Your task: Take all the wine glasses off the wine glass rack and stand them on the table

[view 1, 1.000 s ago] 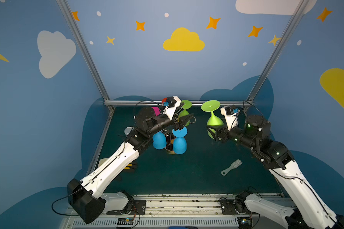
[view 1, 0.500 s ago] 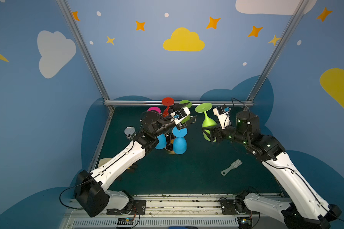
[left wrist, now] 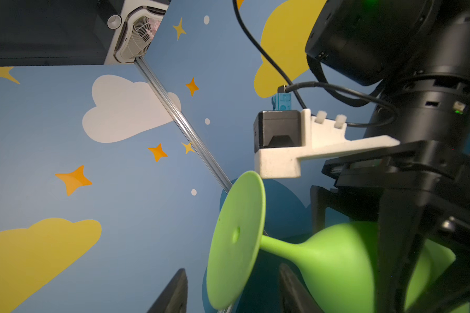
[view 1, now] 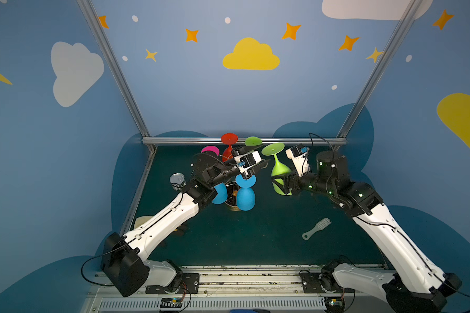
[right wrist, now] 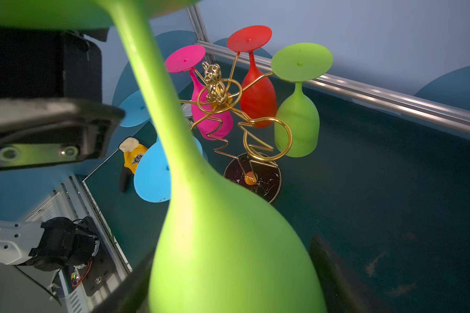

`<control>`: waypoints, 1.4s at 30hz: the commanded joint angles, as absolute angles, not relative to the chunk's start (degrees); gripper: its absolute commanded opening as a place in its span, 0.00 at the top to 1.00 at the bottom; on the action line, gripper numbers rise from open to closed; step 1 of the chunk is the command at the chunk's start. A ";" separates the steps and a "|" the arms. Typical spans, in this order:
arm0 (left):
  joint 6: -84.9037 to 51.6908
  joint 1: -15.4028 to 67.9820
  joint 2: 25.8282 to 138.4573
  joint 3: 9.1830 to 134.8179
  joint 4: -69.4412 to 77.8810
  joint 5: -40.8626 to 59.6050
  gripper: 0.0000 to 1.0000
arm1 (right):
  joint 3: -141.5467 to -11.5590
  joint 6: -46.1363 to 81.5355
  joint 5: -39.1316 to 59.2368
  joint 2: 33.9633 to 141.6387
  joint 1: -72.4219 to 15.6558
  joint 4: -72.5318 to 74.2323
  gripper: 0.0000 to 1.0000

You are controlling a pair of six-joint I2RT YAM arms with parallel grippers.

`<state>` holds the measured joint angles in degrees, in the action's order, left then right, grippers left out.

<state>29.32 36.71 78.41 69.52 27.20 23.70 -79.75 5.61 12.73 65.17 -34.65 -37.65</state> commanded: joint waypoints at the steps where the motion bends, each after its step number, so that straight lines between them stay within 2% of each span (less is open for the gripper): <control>1: 29.94 36.82 78.58 69.70 28.39 25.30 0.51 | -80.98 6.02 14.04 65.70 -35.28 -38.22 0.77; 7: 30.70 36.91 78.69 70.37 27.86 25.64 0.63 | -80.43 6.28 14.24 65.65 -36.02 -38.84 0.78; 9: 30.93 36.96 78.66 70.57 27.29 26.01 0.73 | -80.42 6.41 14.14 65.57 -36.20 -38.76 0.78; 11: 30.89 37.00 78.59 70.49 27.33 25.92 0.89 | -80.46 6.55 14.28 65.47 -36.34 -38.68 0.78; 12: 30.66 37.08 78.51 70.36 27.46 25.57 0.93 | -80.42 6.55 14.33 65.39 -36.46 -38.61 0.77; 15: 29.80 37.05 78.15 69.81 28.02 24.81 0.95 | -80.39 6.92 14.33 65.23 -36.52 -38.43 0.70; 16: 29.35 37.17 77.91 69.57 28.04 24.39 0.96 | -80.17 7.15 14.45 65.01 -36.48 -38.11 0.62; 18: 28.00 37.13 77.16 68.93 28.03 23.32 0.97 | -79.15 7.31 14.98 63.75 -36.47 -36.21 0.40; 20: 25.22 37.16 76.20 67.85 28.14 21.73 0.97 | -78.01 7.98 14.77 62.08 -36.39 -33.82 0.25; 24: 17.20 37.13 73.39 65.29 27.87 16.70 0.97 | -75.18 8.78 13.41 57.40 -35.95 -27.54 0.15; 32: 1.61 37.04 68.48 62.78 24.84 6.78 0.97 | -69.20 10.47 13.54 48.95 -33.82 -15.53 0.11; 39: -3.56 36.74 66.18 59.96 25.58 5.03 0.97 | -66.89 11.85 13.39 42.16 -32.56 -16.75 0.12; 42: -4.86 36.47 65.67 59.29 25.40 5.64 0.97 | -64.90 11.97 12.08 39.12 -32.45 -17.07 0.15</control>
<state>-1.13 36.82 66.89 59.61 24.40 6.24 -66.30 11.18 13.76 41.43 -32.80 -17.78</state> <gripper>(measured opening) 0.049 0.855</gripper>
